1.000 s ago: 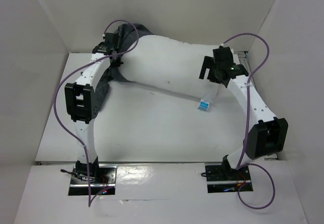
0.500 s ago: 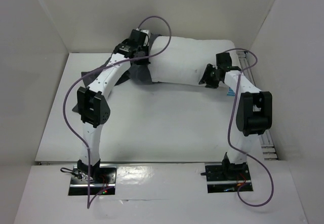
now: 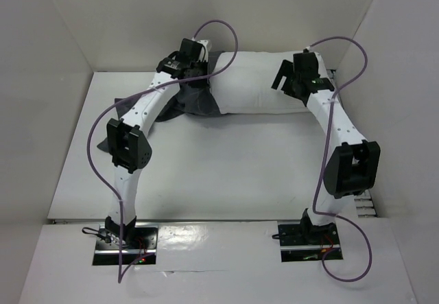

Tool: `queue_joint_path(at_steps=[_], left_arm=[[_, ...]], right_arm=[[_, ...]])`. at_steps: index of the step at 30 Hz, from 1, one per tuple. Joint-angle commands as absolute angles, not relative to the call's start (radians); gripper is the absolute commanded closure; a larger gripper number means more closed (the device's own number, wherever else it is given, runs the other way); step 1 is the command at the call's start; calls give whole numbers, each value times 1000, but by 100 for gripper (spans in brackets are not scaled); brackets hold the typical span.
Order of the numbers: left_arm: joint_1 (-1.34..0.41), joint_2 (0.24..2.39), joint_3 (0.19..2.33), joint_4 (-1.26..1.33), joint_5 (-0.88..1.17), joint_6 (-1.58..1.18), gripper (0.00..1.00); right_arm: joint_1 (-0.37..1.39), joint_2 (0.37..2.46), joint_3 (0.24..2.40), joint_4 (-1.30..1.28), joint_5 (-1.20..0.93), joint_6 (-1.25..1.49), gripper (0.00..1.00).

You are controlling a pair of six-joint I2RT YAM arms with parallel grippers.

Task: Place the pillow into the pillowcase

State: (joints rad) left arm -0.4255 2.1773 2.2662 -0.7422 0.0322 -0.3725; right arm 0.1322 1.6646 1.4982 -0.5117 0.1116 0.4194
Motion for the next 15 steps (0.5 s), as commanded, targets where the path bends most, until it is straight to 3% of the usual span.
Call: queue_joint_path(at_steps=[1, 6, 8, 9, 10, 11, 12, 15], left_arm=[[-419, 2180, 2267, -710, 57, -383, 100], [-419, 2189, 2267, -710, 77, -393, 100], [-419, 2189, 2258, -710, 86, -393, 100], [-419, 2189, 2258, -710, 86, -393, 100], [-419, 2189, 2258, -710, 86, -402, 100], [-419, 2189, 2258, -710, 95, -402, 100], [-419, 2189, 2258, -719, 104, -402, 100], [-419, 2189, 2279, -729, 127, -402, 100]], right_arm=[[120, 1695, 1607, -618, 417, 460, 5], [54, 1943, 1794, -707, 422, 469, 2], [40, 2017, 1868, -686, 318, 451, 5], [28, 2095, 1888, -674, 261, 439, 16], [28, 2129, 1934, -658, 142, 427, 34], [28, 2156, 1956, -658, 85, 417, 58], [28, 2186, 1968, -647, 40, 417, 100], [99, 2093, 1880, -548, 30, 408, 100]])
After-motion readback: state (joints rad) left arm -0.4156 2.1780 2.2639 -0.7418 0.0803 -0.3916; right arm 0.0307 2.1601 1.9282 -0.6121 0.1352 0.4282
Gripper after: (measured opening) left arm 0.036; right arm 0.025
